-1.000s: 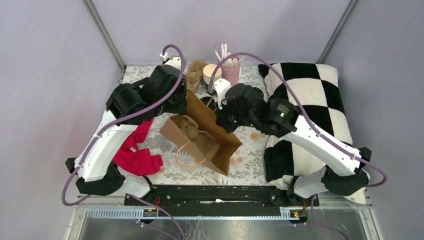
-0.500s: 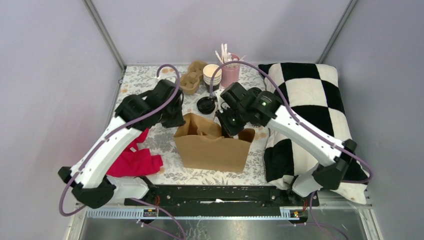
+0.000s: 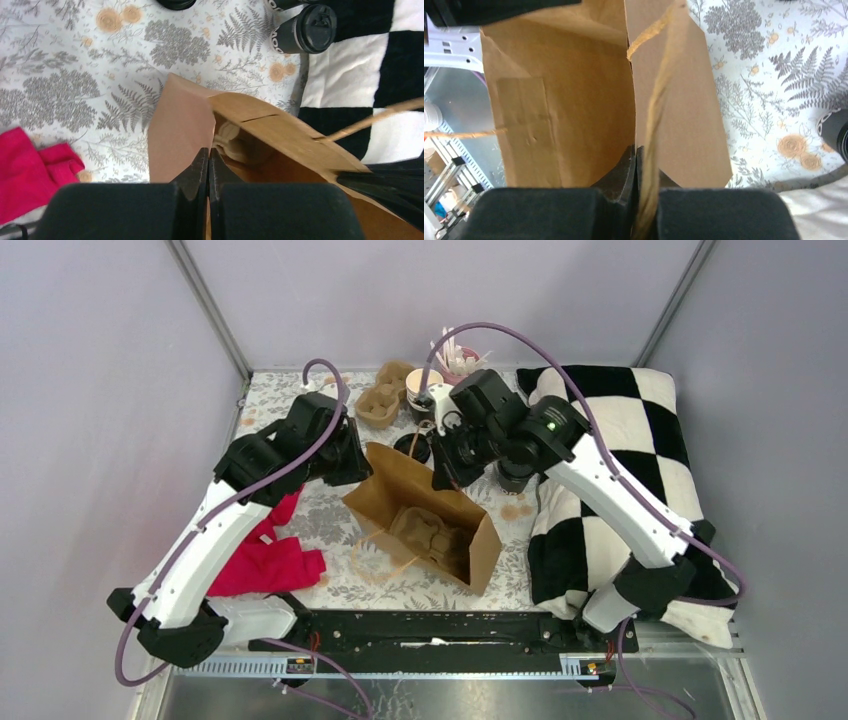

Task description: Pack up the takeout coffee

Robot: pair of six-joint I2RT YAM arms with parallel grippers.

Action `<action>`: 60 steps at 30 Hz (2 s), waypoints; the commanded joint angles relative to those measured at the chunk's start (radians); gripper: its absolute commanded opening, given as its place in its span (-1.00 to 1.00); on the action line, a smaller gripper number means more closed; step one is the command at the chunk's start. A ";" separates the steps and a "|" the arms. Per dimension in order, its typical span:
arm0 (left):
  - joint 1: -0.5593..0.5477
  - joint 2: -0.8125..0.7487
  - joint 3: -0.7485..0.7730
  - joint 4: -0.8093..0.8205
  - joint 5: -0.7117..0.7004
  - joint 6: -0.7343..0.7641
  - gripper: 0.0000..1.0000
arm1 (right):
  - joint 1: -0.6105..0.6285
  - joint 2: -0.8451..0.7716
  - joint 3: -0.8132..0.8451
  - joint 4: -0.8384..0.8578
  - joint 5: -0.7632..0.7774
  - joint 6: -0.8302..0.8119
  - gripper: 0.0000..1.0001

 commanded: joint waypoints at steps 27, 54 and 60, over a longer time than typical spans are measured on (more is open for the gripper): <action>0.007 -0.292 -0.195 0.442 -0.033 0.155 -1.00 | 0.063 -0.193 -0.213 0.497 0.041 -0.036 -1.00; 0.007 -0.024 0.016 -0.069 -0.136 0.152 0.54 | -0.024 0.015 -0.082 0.170 -0.141 0.152 -1.00; 0.007 0.019 0.009 -0.065 -0.079 0.205 0.26 | -0.025 0.022 -0.067 0.157 -0.139 0.133 -1.00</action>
